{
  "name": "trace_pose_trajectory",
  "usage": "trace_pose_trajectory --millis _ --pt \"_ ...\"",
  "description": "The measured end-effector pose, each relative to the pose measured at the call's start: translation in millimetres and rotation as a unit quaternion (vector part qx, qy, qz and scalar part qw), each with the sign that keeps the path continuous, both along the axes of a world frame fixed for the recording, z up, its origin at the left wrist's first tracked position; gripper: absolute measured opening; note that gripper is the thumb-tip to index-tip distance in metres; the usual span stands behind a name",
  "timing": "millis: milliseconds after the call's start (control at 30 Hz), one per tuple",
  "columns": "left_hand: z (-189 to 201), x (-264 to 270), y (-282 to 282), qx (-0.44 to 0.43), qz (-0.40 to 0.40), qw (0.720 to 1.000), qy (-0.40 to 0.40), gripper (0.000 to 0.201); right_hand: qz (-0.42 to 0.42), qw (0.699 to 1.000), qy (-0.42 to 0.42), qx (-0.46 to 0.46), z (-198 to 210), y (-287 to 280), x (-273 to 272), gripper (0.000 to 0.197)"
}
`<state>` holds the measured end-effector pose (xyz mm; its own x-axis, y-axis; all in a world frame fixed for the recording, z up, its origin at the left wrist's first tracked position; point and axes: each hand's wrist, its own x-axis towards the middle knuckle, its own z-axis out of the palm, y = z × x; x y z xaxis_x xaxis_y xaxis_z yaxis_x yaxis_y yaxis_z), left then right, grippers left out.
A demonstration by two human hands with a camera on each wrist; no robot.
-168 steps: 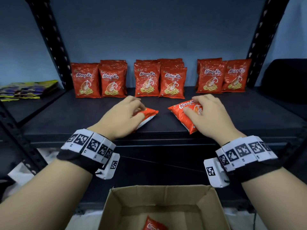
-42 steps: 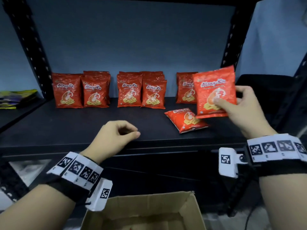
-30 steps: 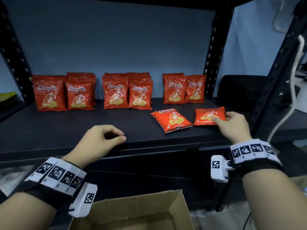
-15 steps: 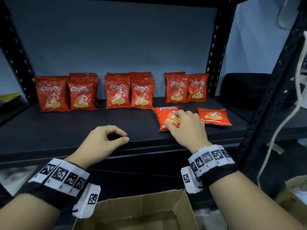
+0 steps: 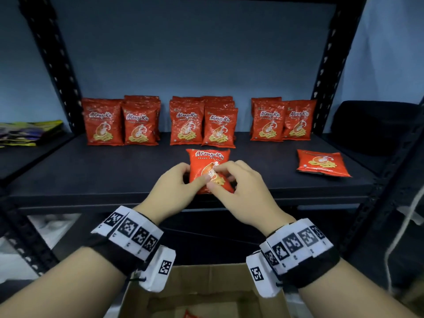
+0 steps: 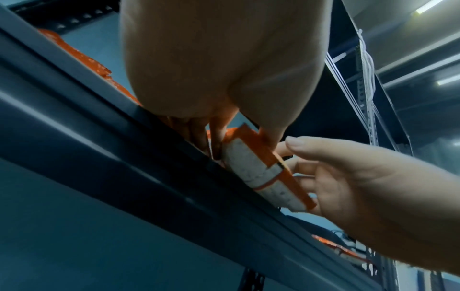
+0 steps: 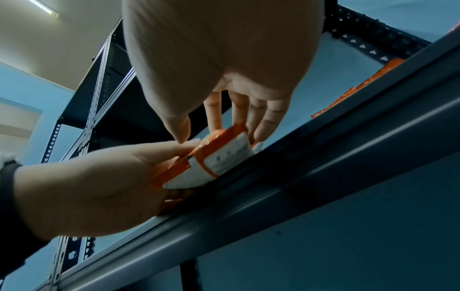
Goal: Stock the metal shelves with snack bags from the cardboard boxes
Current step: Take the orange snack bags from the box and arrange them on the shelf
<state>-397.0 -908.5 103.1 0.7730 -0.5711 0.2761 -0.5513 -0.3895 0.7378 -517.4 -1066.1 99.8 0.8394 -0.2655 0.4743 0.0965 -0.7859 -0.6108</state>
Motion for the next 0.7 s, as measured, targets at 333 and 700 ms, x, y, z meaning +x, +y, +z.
trace_pose_trajectory --millis 333,700 --pt "37 -6 22 -0.073 -0.153 0.981 0.096 0.045 -0.099 0.989 -0.079 0.079 37 -22 -8 0.038" --pt "30 -14 5 -0.368 -0.079 0.882 0.285 0.023 -0.093 0.949 -0.136 0.268 31 -15 -4 0.022"
